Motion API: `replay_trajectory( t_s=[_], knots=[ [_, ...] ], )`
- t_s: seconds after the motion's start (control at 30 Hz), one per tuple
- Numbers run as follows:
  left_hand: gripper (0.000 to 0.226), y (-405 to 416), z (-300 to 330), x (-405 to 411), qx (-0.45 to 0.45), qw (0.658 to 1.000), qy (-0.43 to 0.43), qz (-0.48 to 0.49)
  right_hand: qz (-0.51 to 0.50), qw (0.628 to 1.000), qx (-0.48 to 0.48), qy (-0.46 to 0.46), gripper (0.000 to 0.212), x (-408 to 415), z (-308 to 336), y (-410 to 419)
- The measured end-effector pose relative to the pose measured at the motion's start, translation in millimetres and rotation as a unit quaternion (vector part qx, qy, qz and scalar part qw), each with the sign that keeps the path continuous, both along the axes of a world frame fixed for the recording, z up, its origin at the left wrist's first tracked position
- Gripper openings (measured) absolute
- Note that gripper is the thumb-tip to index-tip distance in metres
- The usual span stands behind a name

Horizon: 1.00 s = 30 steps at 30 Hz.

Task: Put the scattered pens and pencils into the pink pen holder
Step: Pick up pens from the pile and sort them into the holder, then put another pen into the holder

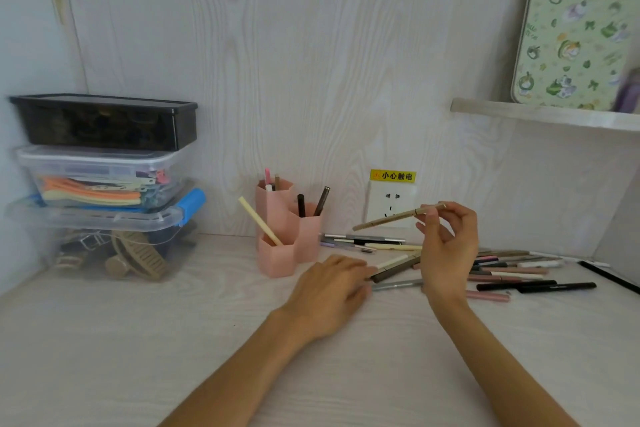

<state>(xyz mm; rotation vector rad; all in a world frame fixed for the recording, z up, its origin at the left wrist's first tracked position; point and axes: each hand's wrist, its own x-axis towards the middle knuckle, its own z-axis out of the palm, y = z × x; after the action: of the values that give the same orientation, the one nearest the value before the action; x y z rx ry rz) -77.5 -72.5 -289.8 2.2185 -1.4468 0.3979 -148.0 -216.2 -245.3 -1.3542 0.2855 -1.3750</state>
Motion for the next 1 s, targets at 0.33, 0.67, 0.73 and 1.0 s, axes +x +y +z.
replay_trajectory(
  t_s=[0.33,0.67,0.73,1.0],
  knots=[
    [0.028,34,15,14,0.022,0.993,0.093,0.072,0.062,0.993,0.036,-0.092,0.014,27,46,38],
    [0.016,86,37,37,0.093,0.96,0.248,0.088,0.006,0.968,-0.227,0.105,0.016,86,60,82],
    [0.016,90,38,39,0.101,0.953,0.267,0.103,-0.033,0.947,-0.28,0.157,0.018,92,59,80],
    [0.025,98,37,44,0.128,0.945,0.257,0.156,0.009,0.834,-0.457,0.308,0.032,111,56,68]
  ],
)
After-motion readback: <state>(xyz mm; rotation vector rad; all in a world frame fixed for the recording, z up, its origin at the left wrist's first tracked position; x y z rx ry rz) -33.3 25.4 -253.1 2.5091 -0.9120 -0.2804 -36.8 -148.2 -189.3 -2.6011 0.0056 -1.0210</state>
